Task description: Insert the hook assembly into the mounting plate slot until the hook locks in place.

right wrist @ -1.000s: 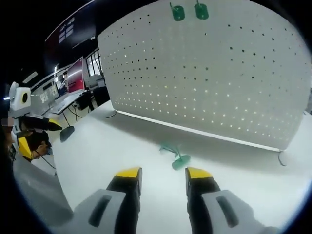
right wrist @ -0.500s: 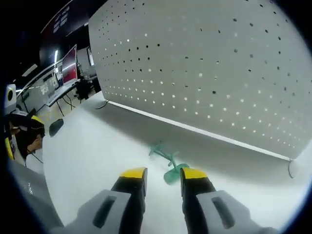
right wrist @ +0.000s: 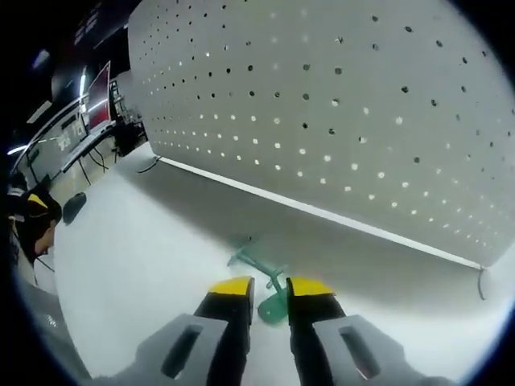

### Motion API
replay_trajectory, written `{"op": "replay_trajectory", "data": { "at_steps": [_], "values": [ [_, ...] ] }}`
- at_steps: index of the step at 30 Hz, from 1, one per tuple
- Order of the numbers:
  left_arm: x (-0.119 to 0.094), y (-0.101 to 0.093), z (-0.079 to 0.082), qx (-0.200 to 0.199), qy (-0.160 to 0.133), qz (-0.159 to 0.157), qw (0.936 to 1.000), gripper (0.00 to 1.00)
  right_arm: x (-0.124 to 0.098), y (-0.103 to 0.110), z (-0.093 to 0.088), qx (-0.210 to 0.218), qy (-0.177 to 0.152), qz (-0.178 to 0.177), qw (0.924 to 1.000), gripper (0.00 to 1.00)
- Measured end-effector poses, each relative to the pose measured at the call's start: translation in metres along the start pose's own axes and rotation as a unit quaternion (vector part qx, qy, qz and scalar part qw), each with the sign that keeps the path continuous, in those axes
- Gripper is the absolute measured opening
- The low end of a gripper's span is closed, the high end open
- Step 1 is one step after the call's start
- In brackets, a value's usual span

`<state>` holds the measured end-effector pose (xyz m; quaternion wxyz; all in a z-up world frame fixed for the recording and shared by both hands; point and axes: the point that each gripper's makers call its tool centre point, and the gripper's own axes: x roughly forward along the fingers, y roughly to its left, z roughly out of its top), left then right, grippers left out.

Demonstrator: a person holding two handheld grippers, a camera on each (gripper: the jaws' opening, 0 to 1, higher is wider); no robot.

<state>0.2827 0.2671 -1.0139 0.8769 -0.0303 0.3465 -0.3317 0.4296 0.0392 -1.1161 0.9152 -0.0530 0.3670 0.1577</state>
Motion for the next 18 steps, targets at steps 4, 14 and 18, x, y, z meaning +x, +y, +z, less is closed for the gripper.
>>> {"op": "replay_trajectory", "data": {
  "at_steps": [4,14,18],
  "values": [
    [-0.0004,0.0045,-0.0014,-0.007,0.0,0.006,1.0,0.87,0.0046,-0.0032,0.003,0.0,0.003,-0.004,1.0,0.1],
    [0.0023,0.0009,-0.001,-0.011,-0.002,0.0,0.9999,0.85,0.0013,-0.0056,0.0056,-0.001,0.008,-0.006,0.9999,0.02],
    [0.0025,-0.0006,0.0012,-0.008,-0.003,-0.003,1.0,0.84,-0.0037,-0.0082,0.0073,-0.002,0.0,-0.006,1.0,0.0]
  ]
}}
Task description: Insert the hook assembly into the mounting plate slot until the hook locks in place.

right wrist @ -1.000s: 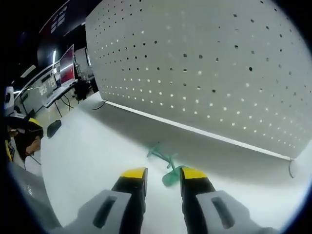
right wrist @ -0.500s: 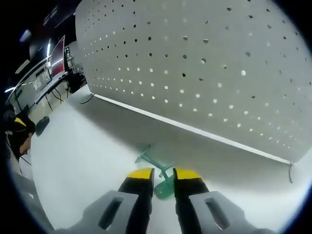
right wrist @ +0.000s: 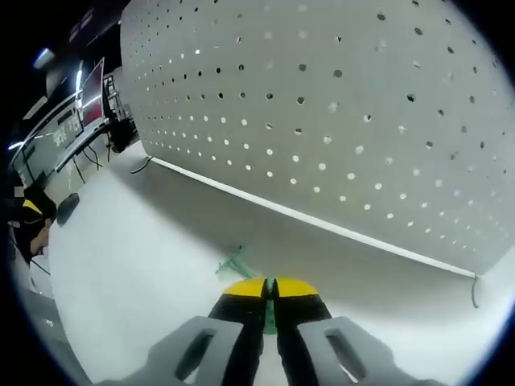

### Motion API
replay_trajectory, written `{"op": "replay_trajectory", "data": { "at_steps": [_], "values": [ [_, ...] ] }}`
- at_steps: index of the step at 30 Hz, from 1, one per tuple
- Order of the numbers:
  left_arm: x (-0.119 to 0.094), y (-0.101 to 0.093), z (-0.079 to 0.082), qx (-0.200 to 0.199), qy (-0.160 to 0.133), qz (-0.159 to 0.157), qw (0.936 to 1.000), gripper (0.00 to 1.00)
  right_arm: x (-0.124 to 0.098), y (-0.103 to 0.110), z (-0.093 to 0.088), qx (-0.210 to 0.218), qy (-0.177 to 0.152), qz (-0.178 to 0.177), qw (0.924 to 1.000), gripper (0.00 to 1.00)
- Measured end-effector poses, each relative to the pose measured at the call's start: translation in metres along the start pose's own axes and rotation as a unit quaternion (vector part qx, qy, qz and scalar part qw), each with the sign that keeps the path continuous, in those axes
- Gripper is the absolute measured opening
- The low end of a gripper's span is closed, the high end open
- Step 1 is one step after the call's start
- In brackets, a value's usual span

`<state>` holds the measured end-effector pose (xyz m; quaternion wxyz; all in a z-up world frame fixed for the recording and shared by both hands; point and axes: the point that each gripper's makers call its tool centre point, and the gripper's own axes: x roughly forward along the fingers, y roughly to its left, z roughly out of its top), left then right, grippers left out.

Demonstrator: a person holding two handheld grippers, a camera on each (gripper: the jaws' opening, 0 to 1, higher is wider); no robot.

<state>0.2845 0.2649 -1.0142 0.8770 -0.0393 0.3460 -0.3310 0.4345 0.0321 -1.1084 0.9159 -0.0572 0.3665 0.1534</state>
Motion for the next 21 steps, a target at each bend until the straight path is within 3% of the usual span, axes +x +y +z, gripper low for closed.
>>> {"op": "replay_trajectory", "data": {
  "at_steps": [11,16,21],
  "values": [
    [0.0,-0.008,0.01,0.014,-0.007,-0.007,0.9999,0.85,-0.022,-0.002,0.009,-0.003,-0.028,-0.005,0.9996,0.0],
    [0.0,-0.013,0.014,0.021,-0.012,-0.011,0.9996,0.85,-0.032,0.002,0.024,-0.013,-0.048,0.008,0.9988,0.0],
    [-0.001,-0.02,0.017,0.019,-0.015,-0.018,0.9995,0.85,-0.05,0.009,0.051,0.022,-0.088,0.022,0.9956,0.0]
  ]
}}
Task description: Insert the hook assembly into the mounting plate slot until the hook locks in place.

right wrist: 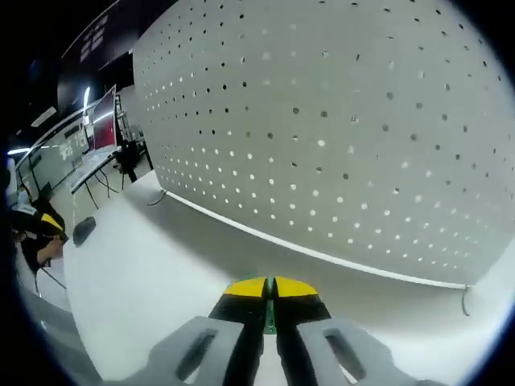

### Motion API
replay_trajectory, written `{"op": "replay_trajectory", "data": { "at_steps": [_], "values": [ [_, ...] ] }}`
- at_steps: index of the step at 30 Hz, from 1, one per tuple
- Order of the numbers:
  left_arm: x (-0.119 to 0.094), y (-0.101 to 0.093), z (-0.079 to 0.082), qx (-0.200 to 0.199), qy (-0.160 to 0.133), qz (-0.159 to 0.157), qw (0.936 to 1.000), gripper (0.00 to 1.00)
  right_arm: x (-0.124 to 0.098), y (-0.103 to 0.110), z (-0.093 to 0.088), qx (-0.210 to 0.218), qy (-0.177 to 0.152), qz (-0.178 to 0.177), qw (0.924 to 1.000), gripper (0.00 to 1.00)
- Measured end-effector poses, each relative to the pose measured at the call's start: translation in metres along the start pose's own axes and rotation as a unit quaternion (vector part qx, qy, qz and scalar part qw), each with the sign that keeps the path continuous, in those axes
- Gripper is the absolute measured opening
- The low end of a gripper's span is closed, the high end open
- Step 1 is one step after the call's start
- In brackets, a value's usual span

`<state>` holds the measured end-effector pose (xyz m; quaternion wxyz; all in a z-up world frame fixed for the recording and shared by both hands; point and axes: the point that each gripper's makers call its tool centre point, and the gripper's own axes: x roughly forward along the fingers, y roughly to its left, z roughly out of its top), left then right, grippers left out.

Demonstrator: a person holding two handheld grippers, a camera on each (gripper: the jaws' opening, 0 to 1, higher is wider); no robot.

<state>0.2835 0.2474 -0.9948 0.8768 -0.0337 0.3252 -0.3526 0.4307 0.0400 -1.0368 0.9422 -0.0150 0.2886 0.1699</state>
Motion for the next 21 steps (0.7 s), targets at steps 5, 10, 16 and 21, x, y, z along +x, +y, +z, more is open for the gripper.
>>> {"op": "replay_trajectory", "data": {
  "at_steps": [5,10,16,21],
  "values": [
    [0.004,-0.007,0.008,0.011,-0.001,-0.009,0.9999,0.87,-0.02,0.01,0.038,0.02,-0.058,0.011,0.998,0.0],
    [0.01,-0.015,0.017,0.025,0.002,-0.025,0.9994,0.87,-0.046,0.042,0.068,0.095,-0.108,0.069,0.9872,0.0],
    [0.016,-0.019,0.035,0.026,-0.012,-0.04,0.9988,0.82,-0.077,0.085,0.09,0.114,-0.149,0.115,0.9755,0.0],
    [0.021,-0.022,0.057,-0.055,-0.037,-0.061,0.9959,0.69,-0.099,0.126,0.091,0.121,-0.157,0.157,0.9675,0.0]
  ]
}}
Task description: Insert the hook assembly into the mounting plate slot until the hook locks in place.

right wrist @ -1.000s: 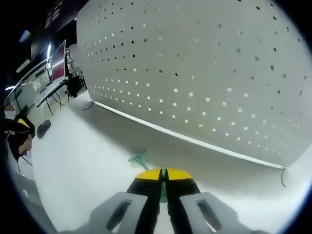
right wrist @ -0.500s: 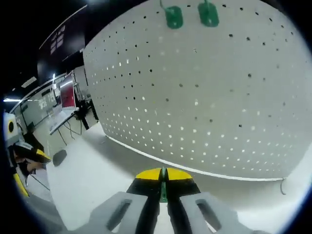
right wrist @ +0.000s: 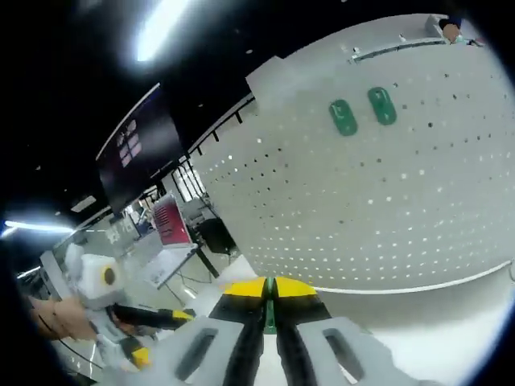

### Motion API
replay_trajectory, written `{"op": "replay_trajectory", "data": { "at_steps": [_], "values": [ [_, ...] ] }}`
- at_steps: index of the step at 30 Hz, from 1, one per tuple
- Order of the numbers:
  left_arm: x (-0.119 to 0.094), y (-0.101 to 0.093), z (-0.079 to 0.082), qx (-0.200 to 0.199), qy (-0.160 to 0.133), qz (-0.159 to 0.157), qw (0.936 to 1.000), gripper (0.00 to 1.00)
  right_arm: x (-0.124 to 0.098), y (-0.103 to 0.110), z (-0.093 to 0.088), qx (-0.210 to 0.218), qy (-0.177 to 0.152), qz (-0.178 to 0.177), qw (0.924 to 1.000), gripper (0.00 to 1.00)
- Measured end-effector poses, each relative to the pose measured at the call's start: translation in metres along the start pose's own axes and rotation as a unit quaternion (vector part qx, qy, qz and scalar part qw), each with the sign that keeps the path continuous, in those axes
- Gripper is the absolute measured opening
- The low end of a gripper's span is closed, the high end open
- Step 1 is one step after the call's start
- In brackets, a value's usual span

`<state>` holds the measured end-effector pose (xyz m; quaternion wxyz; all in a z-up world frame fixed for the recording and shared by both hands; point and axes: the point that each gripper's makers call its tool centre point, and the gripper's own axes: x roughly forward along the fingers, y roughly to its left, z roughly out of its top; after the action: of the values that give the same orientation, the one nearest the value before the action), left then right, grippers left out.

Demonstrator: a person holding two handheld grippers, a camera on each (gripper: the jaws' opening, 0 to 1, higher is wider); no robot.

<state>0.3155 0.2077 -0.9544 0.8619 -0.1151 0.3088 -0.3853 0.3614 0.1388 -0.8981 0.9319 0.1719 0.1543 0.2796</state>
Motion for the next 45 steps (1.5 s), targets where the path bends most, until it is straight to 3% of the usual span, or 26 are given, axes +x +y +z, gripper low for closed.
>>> {"op": "replay_trajectory", "data": {
  "at_steps": [5,8,14,18,25,33,40,45],
  "values": [
    [0.004,-0.01,0.02,-0.037,-0.029,-0.027,0.9985,0.64,-0.004,0.025,-0.005,0.007,-0.011,0.015,0.9998,0.0],
    [0.002,-0.015,0.031,-0.04,-0.049,-0.035,0.9974,0.5,-0.003,0.036,-0.006,0.005,-0.023,0.023,0.9994,0.0],
    [0.007,-0.026,0.032,-0.059,-0.038,-0.063,0.9956,0.43,-0.002,0.055,-0.004,0.012,-0.046,0.036,0.9982,0.0],
    [0.005,-0.034,0.037,-0.068,-0.046,-0.078,0.9936,0.25,-0.003,0.065,0.001,0.001,-0.058,0.043,0.9974,0.0],
    [0.002,-0.05,0.047,-0.098,-0.064,-0.115,0.9865,0.06,-0.009,0.077,0.012,-0.029,-0.075,0.046,0.9957,0.0],
    [-0.006,-0.06,0.051,-0.113,-0.063,-0.147,0.9807,0.04,-0.02,0.092,0.021,-0.074,-0.094,0.052,0.9914,0.0],
    [-0.013,-0.061,0.058,-0.111,-0.081,-0.135,0.9813,0.01,-0.025,0.102,0.024,-0.11,-0.098,0.05,0.9879,0.0],
    [-0.018,-0.06,0.061,-0.078,-0.088,-0.111,0.9868,0.01,-0.027,0.104,0.025,-0.104,-0.095,0.048,0.9888,0.01]
  ]
}}
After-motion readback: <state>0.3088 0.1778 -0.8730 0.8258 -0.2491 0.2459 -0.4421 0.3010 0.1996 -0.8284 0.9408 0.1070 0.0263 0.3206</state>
